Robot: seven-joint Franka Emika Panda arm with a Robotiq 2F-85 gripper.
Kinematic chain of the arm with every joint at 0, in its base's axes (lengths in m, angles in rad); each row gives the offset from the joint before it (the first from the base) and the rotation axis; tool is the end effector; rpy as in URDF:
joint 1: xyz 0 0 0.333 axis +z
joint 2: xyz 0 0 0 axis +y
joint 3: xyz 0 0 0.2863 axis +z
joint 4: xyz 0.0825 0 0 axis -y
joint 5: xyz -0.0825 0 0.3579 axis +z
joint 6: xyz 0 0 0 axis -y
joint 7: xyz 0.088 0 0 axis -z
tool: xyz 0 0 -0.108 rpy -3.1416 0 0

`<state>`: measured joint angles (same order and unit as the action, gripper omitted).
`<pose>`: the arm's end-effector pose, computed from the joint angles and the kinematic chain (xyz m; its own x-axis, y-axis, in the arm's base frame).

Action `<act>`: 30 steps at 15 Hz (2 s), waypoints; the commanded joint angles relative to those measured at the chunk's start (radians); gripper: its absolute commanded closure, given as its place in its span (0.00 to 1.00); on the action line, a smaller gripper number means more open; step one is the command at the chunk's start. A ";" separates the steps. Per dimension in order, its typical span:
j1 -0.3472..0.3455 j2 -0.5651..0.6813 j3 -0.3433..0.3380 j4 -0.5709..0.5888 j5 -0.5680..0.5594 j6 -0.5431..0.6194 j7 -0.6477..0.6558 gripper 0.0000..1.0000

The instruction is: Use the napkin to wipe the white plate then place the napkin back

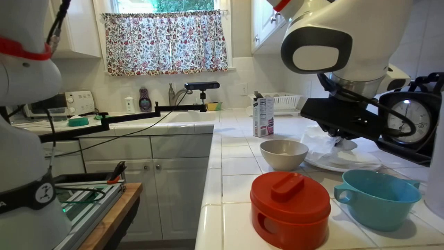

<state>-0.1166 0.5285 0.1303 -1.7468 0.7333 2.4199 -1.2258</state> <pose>0.6455 0.0045 0.2793 0.7005 0.4938 0.5152 0.6649 -0.7139 -0.2198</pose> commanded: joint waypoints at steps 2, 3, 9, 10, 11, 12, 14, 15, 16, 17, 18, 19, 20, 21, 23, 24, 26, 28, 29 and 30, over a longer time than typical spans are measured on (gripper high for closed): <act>-0.027 0.034 0.029 0.042 -0.054 -0.060 -0.087 1.00; -0.027 0.034 0.032 0.042 -0.064 -0.066 -0.095 1.00; -0.033 0.034 0.050 0.042 -0.099 -0.108 -0.139 1.00; -0.033 0.034 0.050 0.044 -0.102 -0.115 -0.145 1.00; -0.033 0.035 0.050 0.045 -0.105 -0.117 -0.150 1.00; -0.024 0.037 0.043 0.045 -0.117 -0.099 -0.139 1.00; -0.018 0.046 0.037 0.057 -0.126 -0.074 -0.109 1.00; -0.016 0.049 0.035 0.061 -0.130 -0.058 -0.096 1.00; -0.014 0.052 0.034 0.065 -0.136 -0.045 -0.093 1.00; -0.016 0.054 0.037 0.067 -0.144 -0.044 -0.098 1.00; -0.013 0.053 0.035 0.062 -0.162 -0.040 -0.102 1.00; -0.015 0.053 0.039 0.058 -0.175 -0.046 -0.107 1.00; -0.018 0.054 0.043 0.055 -0.187 -0.047 -0.113 1.00; -0.017 0.056 0.044 0.054 -0.203 -0.046 -0.110 1.00; -0.023 0.061 0.051 0.055 -0.238 -0.050 -0.123 1.00; -0.025 0.062 0.055 0.053 -0.256 -0.053 -0.133 1.00; -0.023 0.062 0.059 0.048 -0.289 -0.048 -0.141 1.00; -0.021 0.060 0.066 0.044 -0.313 -0.043 -0.140 1.00; -0.021 0.059 0.071 0.041 -0.318 -0.032 -0.140 1.00; -0.024 0.057 0.078 0.039 -0.316 -0.021 -0.143 1.00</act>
<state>-0.1225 0.5813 0.1811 -1.7079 0.4329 2.3693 -1.3075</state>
